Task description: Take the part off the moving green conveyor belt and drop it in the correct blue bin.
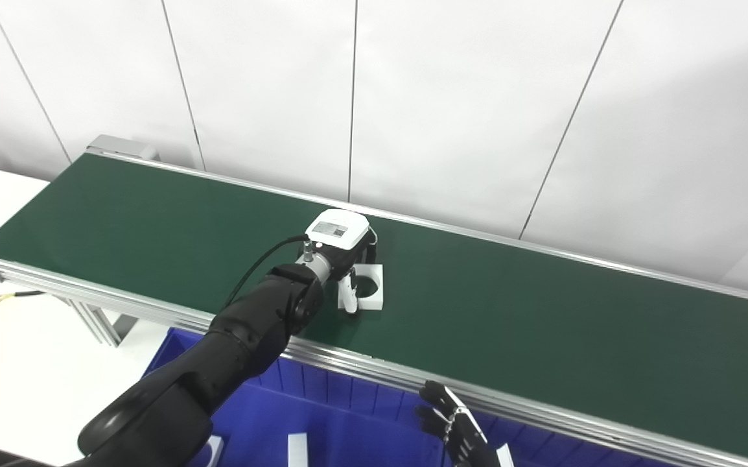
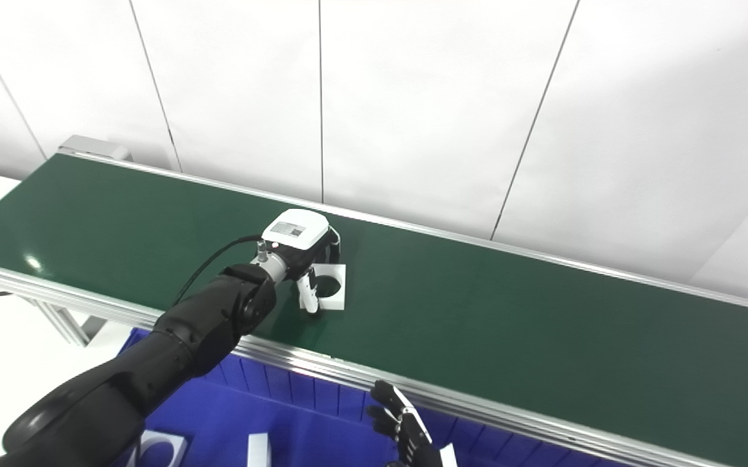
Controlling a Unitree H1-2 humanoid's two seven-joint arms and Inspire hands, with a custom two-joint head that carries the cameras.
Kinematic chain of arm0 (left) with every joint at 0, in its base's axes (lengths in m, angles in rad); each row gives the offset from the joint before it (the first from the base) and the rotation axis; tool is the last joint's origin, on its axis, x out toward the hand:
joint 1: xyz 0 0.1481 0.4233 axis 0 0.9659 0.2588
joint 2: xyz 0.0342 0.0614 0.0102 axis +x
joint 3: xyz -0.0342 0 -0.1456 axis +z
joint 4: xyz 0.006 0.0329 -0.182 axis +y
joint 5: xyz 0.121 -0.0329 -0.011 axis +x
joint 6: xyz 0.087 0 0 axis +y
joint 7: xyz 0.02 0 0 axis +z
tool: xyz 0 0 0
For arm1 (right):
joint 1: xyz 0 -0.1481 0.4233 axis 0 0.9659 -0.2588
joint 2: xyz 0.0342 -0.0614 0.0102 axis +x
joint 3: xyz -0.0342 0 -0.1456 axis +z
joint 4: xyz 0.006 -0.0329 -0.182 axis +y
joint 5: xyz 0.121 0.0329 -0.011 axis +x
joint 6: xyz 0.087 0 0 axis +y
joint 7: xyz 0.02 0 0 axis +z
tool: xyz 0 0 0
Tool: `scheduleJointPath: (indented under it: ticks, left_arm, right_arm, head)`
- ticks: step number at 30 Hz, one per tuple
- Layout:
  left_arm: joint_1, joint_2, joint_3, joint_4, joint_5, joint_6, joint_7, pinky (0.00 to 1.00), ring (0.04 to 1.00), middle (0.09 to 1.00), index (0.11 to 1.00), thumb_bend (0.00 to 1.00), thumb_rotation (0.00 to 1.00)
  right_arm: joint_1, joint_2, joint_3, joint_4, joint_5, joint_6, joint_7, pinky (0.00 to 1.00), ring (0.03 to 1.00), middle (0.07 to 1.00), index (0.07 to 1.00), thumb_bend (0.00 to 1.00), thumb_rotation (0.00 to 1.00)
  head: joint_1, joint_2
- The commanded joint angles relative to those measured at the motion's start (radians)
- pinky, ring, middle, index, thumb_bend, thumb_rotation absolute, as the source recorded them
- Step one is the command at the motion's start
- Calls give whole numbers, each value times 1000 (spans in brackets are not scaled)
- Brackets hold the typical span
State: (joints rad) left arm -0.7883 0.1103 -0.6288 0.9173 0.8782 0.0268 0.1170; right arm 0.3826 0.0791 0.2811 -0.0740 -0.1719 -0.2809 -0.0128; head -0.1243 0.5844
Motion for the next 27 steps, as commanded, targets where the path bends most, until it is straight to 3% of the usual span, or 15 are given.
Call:
scheduleJointPath:
  ticks: [1,7,14,18,23,24,27]
  left_arm:
    - [-10,-5,-12,12,4,2,0,192,265,421,497,519,0]
    - [-23,10,-12,-31,1,11,-26,187,265,404,511,517,0]
    - [-27,53,0,-194,6,26,-109,187,264,472,487,524,0]
    - [-26,81,10,-283,7,24,-144,205,288,423,511,519,0]
    - [-4,133,35,-436,-2,40,-224,189,262,472,486,525,0]
    - [3,142,43,-468,-4,47,-242,219,295,423,513,519,0]
    - [46,176,76,-599,-7,68,-293,252,334,417,521,518,0]
  right_arm:
    - [-9,73,49,-21,7,-12,-2,785,813,854,866,895,1000]
    - [-19,70,44,-16,6,-10,-3,781,809,855,867,899,1000]
    - [-32,48,27,-3,30,-17,5,782,810,849,874,877,1000]
    - [-43,29,17,7,50,-15,13,785,818,852,884,870,1000]
    - [-62,12,10,27,66,-33,19,805,834,871,889,841,1000]
    - [-65,11,9,28,70,-33,19,806,834,875,887,845,1000]
    - [-66,10,6,25,76,-25,17,806,835,872,892,850,1000]
  head:
    - [0,1]
    - [20,-1]
    - [67,-2]
    - [109,-9]
    - [141,-9]
    - [150,-7]
    - [158,-1]
